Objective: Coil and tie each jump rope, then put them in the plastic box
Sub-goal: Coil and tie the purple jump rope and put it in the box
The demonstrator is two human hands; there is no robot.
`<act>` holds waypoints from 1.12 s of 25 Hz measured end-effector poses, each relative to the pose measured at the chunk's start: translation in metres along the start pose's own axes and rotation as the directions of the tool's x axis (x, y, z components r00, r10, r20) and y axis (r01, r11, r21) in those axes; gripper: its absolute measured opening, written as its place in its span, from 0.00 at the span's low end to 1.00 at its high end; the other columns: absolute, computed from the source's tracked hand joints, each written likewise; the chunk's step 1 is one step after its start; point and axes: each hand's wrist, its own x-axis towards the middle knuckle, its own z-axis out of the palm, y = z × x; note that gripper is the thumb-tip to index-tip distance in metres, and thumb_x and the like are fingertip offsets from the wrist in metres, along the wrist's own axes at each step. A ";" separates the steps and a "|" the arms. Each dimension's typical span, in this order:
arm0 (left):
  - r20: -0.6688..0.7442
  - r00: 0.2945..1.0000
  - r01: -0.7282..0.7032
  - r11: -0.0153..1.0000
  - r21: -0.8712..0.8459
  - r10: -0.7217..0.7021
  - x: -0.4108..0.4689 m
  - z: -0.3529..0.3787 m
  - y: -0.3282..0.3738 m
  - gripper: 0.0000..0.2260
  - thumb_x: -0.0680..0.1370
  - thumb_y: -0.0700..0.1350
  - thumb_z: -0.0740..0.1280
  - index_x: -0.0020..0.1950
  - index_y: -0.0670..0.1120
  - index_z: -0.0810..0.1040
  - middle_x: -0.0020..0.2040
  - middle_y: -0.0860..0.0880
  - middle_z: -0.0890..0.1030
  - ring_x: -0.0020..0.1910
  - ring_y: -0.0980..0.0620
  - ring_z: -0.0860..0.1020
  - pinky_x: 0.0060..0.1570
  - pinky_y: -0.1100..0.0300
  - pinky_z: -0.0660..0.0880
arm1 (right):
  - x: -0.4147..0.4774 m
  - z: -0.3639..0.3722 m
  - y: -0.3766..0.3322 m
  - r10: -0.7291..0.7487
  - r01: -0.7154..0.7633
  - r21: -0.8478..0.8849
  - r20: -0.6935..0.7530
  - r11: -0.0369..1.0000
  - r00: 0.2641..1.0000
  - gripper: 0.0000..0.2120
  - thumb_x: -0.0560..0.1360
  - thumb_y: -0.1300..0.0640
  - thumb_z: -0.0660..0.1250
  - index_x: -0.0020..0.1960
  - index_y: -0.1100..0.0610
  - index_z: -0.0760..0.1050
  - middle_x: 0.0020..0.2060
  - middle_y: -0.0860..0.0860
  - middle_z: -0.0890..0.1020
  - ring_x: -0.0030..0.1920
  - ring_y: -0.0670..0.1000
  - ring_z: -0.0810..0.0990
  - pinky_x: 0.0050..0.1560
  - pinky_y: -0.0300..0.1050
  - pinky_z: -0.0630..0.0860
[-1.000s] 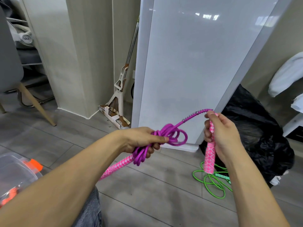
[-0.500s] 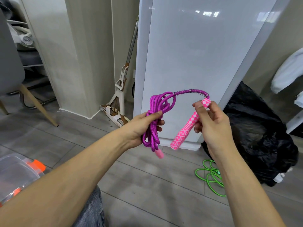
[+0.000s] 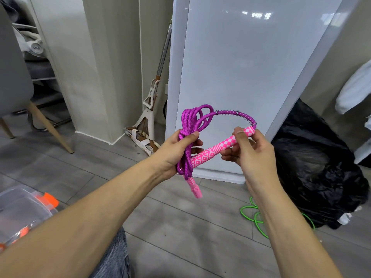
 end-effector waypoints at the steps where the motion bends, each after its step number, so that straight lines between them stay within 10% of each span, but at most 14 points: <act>1: -0.005 1.000 -0.009 1.000 -0.014 0.008 0.001 -0.002 0.001 0.07 0.80 0.44 0.67 0.56 0.44 0.74 0.39 0.47 0.81 0.37 0.49 0.81 0.38 0.55 0.77 | 0.000 0.001 0.001 0.030 -0.030 0.018 -0.004 0.999 1.000 0.09 0.81 0.57 0.65 0.48 0.64 0.75 0.25 0.52 0.76 0.30 0.55 0.81 0.34 0.48 0.82; 8: 0.016 1.000 0.017 0.991 -0.133 -0.015 -0.002 -0.008 0.009 0.10 0.80 0.45 0.67 0.60 0.43 0.75 0.39 0.47 0.80 0.37 0.49 0.80 0.37 0.56 0.76 | 0.002 -0.002 0.015 0.517 -0.483 0.302 -0.038 0.822 0.855 0.10 0.81 0.58 0.65 0.43 0.62 0.72 0.30 0.56 0.72 0.26 0.55 0.83 0.27 0.46 0.81; 18: -0.231 0.940 -0.165 0.929 0.333 0.250 0.010 -0.023 -0.004 0.10 0.81 0.51 0.65 0.58 0.46 0.73 0.43 0.46 0.82 0.39 0.49 0.80 0.44 0.51 0.79 | -0.016 0.020 0.011 0.261 -0.271 0.084 0.113 0.959 0.959 0.09 0.82 0.57 0.64 0.52 0.65 0.75 0.33 0.56 0.78 0.41 0.62 0.87 0.45 0.53 0.85; 24: -0.114 0.993 0.013 0.983 -0.182 -0.034 0.005 -0.011 0.010 0.11 0.79 0.51 0.68 0.55 0.44 0.78 0.39 0.47 0.82 0.35 0.49 0.81 0.34 0.58 0.77 | -0.009 0.001 0.014 0.586 -0.569 0.284 0.031 0.771 0.810 0.10 0.82 0.54 0.65 0.48 0.62 0.73 0.34 0.58 0.82 0.36 0.57 0.87 0.32 0.45 0.83; 28: -0.192 0.978 -0.092 0.994 -0.055 0.080 0.010 -0.019 0.009 0.14 0.81 0.51 0.66 0.61 0.43 0.75 0.41 0.47 0.84 0.37 0.50 0.79 0.36 0.56 0.76 | -0.013 0.009 0.011 0.532 -0.536 0.162 0.070 0.829 0.844 0.11 0.82 0.55 0.65 0.48 0.63 0.76 0.36 0.58 0.86 0.37 0.55 0.87 0.36 0.46 0.84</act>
